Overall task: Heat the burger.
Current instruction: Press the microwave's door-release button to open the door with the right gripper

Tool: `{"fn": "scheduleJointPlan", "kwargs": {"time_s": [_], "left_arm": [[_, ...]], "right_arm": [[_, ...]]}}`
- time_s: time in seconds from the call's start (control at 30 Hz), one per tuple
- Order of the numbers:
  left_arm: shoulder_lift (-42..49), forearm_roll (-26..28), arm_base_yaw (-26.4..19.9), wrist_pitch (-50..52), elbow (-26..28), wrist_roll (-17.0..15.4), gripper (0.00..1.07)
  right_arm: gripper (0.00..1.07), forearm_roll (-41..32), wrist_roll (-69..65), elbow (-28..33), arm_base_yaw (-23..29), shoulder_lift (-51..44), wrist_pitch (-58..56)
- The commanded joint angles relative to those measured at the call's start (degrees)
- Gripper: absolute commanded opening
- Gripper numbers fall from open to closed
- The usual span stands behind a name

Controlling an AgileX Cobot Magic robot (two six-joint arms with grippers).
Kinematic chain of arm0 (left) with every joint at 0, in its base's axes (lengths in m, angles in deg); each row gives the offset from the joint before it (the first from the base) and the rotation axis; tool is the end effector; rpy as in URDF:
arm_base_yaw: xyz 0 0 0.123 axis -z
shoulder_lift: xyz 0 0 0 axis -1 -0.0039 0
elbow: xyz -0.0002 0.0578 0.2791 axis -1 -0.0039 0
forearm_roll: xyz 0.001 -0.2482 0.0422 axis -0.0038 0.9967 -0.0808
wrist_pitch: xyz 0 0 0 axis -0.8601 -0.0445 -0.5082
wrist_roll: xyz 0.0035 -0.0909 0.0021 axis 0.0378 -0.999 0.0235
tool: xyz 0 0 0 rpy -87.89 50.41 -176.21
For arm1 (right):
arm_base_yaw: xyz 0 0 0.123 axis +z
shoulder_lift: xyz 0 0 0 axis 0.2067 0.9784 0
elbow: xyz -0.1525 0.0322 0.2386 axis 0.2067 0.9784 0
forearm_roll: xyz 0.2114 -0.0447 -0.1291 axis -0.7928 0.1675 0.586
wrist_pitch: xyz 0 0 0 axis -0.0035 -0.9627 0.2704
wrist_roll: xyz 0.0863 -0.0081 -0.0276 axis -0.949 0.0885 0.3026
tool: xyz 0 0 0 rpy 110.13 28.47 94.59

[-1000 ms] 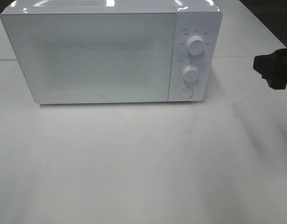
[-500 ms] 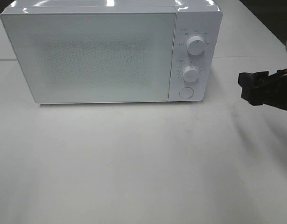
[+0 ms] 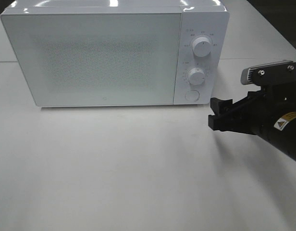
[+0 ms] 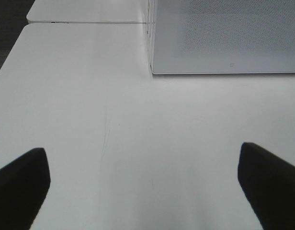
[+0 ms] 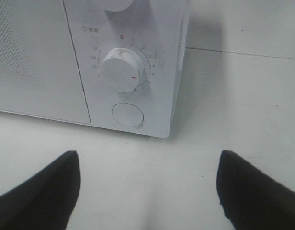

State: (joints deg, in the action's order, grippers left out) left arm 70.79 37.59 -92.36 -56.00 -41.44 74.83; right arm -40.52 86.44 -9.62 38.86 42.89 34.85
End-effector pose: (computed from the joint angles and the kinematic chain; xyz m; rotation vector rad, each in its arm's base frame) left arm -0.0049 -0.0096 0.2795 0.0422 2.0161 -0.0635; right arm 0.2271 0.0857 0.1519 -0.1883 1.8459 0.0851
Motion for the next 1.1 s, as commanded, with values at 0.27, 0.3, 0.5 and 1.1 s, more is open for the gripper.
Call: {"fn": "scheduleJointPlan", "kwargs": {"time_s": [0.27,0.3,0.5,1.1], "left_arm": [[1.3,0.4,0.0,0.5,-0.2,-0.3,1.00],[1.3,0.4,0.0,0.5,-0.2,-0.3,1.00],[1.3,0.4,0.0,0.5,-0.2,-0.3,1.00],[1.3,0.4,0.0,0.5,-0.2,-0.3,1.00]], "right_arm": [[0.75,-15.3,3.3,-1.9,11.6,7.4,8.4],[0.75,-15.3,3.3,-1.9,11.6,7.4,8.4],[0.75,-16.7,3.7,-5.3,13.6,9.6,7.6],[0.44,-16.7,-28.4,-6.2,13.6,9.7,6.6]]}}
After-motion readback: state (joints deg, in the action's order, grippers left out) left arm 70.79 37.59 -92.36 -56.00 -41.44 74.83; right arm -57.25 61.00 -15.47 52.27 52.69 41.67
